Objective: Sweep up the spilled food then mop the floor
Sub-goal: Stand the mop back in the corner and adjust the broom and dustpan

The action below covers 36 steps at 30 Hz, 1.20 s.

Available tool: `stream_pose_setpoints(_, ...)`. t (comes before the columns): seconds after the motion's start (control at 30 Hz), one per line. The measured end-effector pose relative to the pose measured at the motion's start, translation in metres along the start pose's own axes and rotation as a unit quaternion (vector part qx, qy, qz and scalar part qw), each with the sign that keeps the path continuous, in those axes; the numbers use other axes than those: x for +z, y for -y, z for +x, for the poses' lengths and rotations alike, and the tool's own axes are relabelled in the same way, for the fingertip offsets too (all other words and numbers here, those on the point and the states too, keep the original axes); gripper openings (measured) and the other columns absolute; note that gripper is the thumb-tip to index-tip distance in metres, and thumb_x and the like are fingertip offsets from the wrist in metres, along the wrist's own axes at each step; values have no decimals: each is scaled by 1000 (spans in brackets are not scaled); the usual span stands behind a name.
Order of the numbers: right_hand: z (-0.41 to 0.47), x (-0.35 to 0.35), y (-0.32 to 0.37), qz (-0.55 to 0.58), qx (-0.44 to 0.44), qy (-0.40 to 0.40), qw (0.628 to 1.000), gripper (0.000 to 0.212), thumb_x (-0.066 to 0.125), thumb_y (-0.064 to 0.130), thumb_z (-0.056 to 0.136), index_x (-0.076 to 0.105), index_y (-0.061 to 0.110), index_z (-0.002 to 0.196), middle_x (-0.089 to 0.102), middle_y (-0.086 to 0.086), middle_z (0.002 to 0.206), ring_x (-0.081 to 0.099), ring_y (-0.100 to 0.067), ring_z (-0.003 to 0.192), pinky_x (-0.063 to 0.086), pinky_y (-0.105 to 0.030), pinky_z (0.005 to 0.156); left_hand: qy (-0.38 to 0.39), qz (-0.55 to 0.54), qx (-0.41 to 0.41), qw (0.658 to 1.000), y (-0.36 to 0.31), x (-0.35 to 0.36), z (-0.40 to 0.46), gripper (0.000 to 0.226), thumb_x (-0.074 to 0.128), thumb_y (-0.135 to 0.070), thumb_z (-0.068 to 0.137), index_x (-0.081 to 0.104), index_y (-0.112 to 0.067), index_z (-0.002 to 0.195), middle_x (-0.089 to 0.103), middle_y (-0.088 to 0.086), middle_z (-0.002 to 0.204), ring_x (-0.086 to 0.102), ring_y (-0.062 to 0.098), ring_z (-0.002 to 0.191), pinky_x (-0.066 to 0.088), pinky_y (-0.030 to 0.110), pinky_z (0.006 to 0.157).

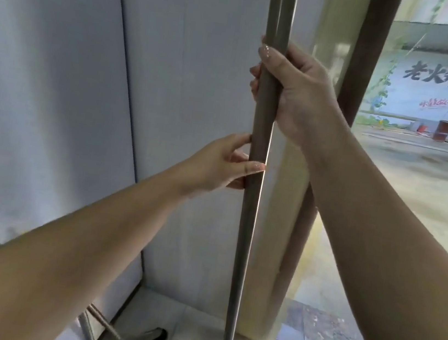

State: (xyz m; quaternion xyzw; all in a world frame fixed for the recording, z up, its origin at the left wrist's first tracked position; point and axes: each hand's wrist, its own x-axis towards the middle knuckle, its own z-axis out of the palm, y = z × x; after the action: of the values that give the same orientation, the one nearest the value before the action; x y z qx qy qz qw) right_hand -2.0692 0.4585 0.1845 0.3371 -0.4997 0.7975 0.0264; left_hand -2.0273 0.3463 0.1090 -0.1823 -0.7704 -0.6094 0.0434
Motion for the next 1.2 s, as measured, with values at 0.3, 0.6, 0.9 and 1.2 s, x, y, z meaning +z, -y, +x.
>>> stream_pose_setpoints(0.3, 118, 0, -74, 55, 1, 97, 994, 8, 62, 8, 85, 64, 13, 91, 64, 8, 59, 62, -6, 62, 51, -21, 63, -90, 83, -24, 992, 33, -88, 80, 35, 60, -7, 89, 58, -41, 99, 68, 16, 87, 70, 18, 82, 57, 22, 72)
stream_pose_setpoints(0.6, 215, 36, -131, 77, -24, 153, 985, 12, 56, 2, 89, 63, 12, 89, 61, 11, 57, 58, -5, 59, 50, -18, 62, -128, 130, -16, 983, 57, -188, 135, 37, 61, -7, 89, 58, -41, 104, 71, -2, 84, 70, 15, 85, 58, 28, 78)
stream_pose_setpoints(0.9, 295, 70, -177, 68, -52, 157, 984, 8, 56, 6, 90, 62, 11, 91, 59, 7, 56, 56, -8, 61, 48, -20, 65, -124, 114, 9, 986, 79, -282, 186, 41, 61, -5, 88, 59, -43, 102, 72, -6, 84, 70, 14, 80, 58, 29, 75)
stream_pose_setpoints(1.2, 307, 79, -248, 70, -11, 157, 985, 11, 55, 5, 92, 59, 7, 82, 60, 1, 61, 58, -9, 58, 49, -20, 66, -173, 128, -64, 975, 127, -310, 182, 39, 63, -6, 85, 58, -40, 103, 72, -7, 81, 69, 12, 76, 58, 28, 72)
